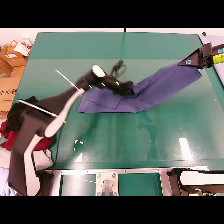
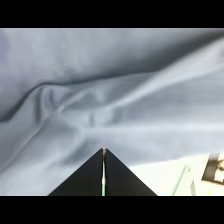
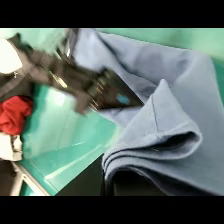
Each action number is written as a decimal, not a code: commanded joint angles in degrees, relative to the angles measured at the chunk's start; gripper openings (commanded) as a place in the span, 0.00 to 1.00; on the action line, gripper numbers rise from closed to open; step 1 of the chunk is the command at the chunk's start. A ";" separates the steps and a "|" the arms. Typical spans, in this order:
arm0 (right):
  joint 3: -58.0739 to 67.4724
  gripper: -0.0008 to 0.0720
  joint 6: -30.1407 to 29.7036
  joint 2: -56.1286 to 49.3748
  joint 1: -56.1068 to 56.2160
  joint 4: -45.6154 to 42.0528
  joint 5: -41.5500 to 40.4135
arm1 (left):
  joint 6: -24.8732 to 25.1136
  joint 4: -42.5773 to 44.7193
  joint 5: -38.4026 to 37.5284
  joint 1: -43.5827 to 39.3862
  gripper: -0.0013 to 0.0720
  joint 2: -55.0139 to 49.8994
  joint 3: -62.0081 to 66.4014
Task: Fold the shirts.
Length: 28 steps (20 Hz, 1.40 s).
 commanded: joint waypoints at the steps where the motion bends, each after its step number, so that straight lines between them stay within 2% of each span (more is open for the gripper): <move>1: -0.02 0.03 1.84 0.11 5.33 3.26 -4.07 | -5.68 13.46 -22.32 9.62 0.06 2.84 8.96; 5: -0.37 0.03 5.09 -1.27 18.88 3.15 -17.42 | -5.81 18.69 -30.38 22.01 0.06 9.33 9.42; 9: -0.76 0.03 6.10 -9.42 36.52 3.17 -32.13 | -5.64 20.28 -31.80 31.93 0.06 12.74 9.14; 12: -0.76 0.05 6.10 -20.46 50.14 3.37 -51.45 | -5.62 20.28 -32.00 37.07 0.06 12.92 9.01; 13: -0.74 0.32 6.05 -24.33 53.92 3.82 -59.10 | -5.57 20.28 -32.26 38.16 0.06 12.92 9.01; 14: -0.48 0.74 6.08 -28.11 57.29 5.01 -67.17 | -5.51 20.28 -32.52 38.97 0.06 12.92 9.01; 15: 0.24 0.77 6.10 -30.75 59.01 6.32 -72.54 | -5.20 20.28 -32.48 39.54 0.06 12.92 9.01; 16: 0.94 0.77 6.12 -31.65 59.04 7.56 -73.59 | -5.14 20.31 -32.35 39.91 0.06 12.92 9.01; 17: 1.31 0.76 6.10 -31.21 57.61 7.69 -72.70 | -4.96 20.24 -32.30 40.19 0.06 12.92 9.01; 18: 1.55 0.60 6.08 -29.79 55.01 7.56 -69.22 | -4.00 20.26 -32.24 40.19 0.06 12.92 9.01; 19: 1.53 0.28 6.08 -27.96 51.82 7.34 -64.26 | -3.72 20.24 -32.46 40.19 0.06 12.92 9.01; 20: 1.53 0.18 6.03 -25.86 47.93 7.04 -58.55 | -3.69 20.24 -32.70 40.19 0.06 12.92 9.01; 21: 1.53 0.04 6.08 -23.80 44.15 5.75 -53.37 | -3.72 20.24 -32.61 40.19 0.06 12.92 9.01; 23: 1.07 0.03 6.12 -19.28 35.98 1.46 -43.71 | -3.72 20.24 -32.37 40.19 0.06 12.92 9.01; 26: -3.78 0.03 6.36 -13.16 25.81 -5.29 -33.35 | -3.74 20.26 -32.41 40.19 0.06 12.92 9.01; 27: -7.34 0.07 7.19 -11.54 22.64 -7.50 -30.88 | -3.74 20.26 -32.39 40.19 0.06 12.92 9.01; 28: -11.02 0.45 7.21 -10.75 19.80 -8.68 -29.57 | -3.78 20.26 -32.30 40.19 0.06 12.92 9.01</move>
